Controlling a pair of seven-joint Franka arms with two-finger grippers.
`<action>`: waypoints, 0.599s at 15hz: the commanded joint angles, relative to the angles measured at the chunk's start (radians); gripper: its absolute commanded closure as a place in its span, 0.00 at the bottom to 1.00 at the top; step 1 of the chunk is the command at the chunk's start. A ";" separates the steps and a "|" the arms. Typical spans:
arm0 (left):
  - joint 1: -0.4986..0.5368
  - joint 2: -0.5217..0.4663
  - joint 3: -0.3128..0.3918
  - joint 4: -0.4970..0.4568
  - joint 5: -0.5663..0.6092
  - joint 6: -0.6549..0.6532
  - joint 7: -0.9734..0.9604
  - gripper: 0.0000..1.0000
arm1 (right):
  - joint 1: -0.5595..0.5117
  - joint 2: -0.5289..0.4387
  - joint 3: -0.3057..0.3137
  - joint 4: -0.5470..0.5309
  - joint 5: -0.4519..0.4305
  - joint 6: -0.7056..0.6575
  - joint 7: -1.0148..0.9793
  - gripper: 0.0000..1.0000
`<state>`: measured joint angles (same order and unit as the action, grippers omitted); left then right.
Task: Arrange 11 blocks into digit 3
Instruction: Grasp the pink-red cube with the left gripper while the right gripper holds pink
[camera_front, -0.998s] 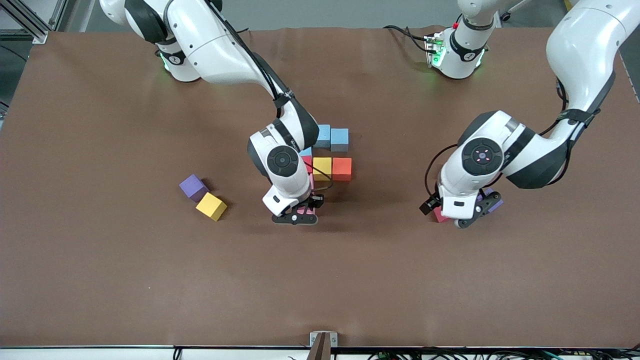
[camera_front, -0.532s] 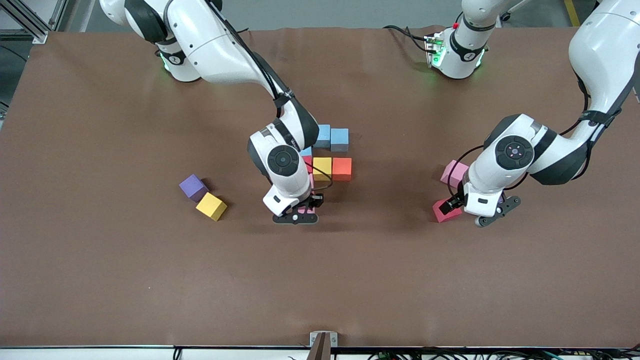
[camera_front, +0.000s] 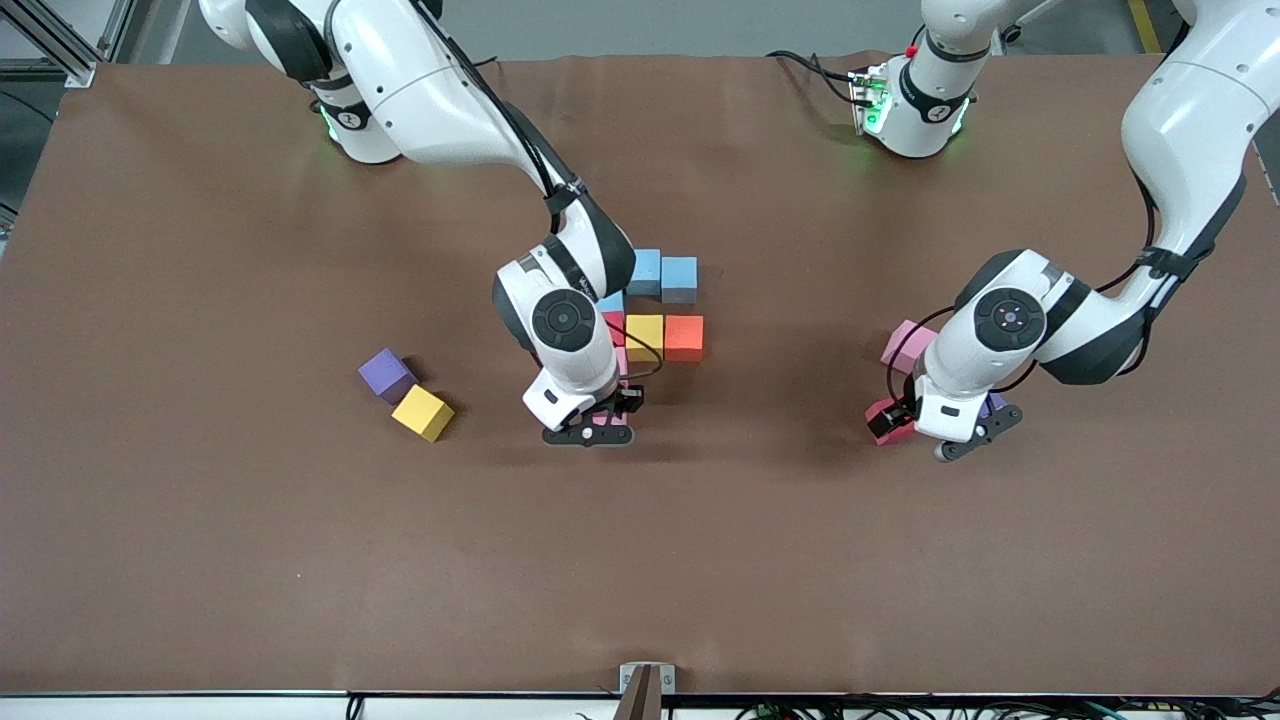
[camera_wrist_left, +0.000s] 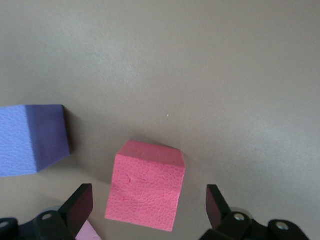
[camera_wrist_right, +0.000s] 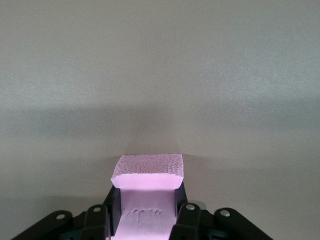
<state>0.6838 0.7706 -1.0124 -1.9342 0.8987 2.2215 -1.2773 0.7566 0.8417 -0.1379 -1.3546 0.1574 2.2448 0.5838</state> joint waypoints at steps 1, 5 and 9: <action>-0.023 0.002 0.024 0.004 0.019 0.014 0.024 0.00 | 0.006 -0.024 -0.005 -0.064 -0.015 0.004 0.001 0.94; -0.026 0.007 0.035 0.003 0.019 0.014 0.093 0.00 | 0.006 -0.024 -0.005 -0.064 -0.013 0.002 0.007 0.92; -0.027 0.027 0.049 0.011 0.020 0.015 0.141 0.00 | 0.007 -0.024 -0.005 -0.064 -0.013 -0.002 0.008 0.91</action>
<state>0.6641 0.7830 -0.9745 -1.9341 0.9002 2.2246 -1.1569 0.7566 0.8414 -0.1379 -1.3552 0.1574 2.2452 0.5839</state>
